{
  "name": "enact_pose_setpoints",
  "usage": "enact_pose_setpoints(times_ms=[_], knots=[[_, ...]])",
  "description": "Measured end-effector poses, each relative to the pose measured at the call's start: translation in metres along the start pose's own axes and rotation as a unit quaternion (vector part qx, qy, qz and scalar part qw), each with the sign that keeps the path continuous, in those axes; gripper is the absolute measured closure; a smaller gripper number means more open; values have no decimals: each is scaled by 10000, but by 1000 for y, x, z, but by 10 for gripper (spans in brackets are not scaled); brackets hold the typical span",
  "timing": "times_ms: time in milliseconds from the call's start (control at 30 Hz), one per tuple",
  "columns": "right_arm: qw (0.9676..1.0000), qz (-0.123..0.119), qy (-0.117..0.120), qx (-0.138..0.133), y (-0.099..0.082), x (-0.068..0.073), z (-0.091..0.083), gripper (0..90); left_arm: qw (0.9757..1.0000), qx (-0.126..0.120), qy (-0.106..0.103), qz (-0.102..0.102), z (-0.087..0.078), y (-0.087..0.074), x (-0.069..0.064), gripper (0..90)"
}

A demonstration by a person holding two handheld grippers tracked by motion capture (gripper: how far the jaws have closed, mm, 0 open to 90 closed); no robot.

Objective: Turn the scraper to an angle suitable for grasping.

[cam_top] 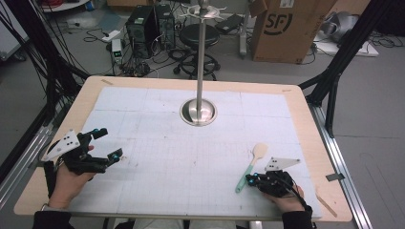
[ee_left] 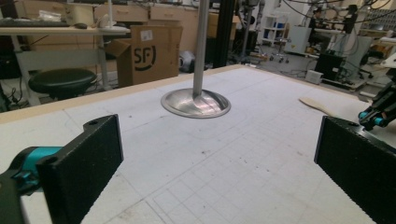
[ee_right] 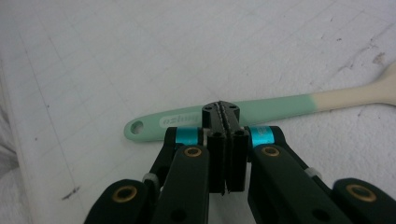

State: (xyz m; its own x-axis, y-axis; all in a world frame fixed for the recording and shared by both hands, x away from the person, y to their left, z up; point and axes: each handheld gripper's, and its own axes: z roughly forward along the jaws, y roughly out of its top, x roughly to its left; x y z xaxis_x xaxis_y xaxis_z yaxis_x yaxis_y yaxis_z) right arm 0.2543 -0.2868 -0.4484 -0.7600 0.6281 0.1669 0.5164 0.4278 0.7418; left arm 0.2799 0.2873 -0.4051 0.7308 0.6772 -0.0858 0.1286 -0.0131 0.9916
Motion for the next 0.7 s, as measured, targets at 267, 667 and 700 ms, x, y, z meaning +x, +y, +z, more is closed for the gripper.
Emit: enact_pose_setpoints(times_ms=[267, 667, 700], knots=[[9998, 19, -214, -16, 12, 9, 17, 897, 10000, 49, -13, -6, 3, -1, -2, 17], [9983, -121, -566, 19, 40, 15, 48, 898, 9999, 130, 21, 4, 6, -3, -3, 17], [9983, -121, -566, 19, 40, 15, 48, 898, 9999, 139, 22, 18, 6, -4, -3, 17]])
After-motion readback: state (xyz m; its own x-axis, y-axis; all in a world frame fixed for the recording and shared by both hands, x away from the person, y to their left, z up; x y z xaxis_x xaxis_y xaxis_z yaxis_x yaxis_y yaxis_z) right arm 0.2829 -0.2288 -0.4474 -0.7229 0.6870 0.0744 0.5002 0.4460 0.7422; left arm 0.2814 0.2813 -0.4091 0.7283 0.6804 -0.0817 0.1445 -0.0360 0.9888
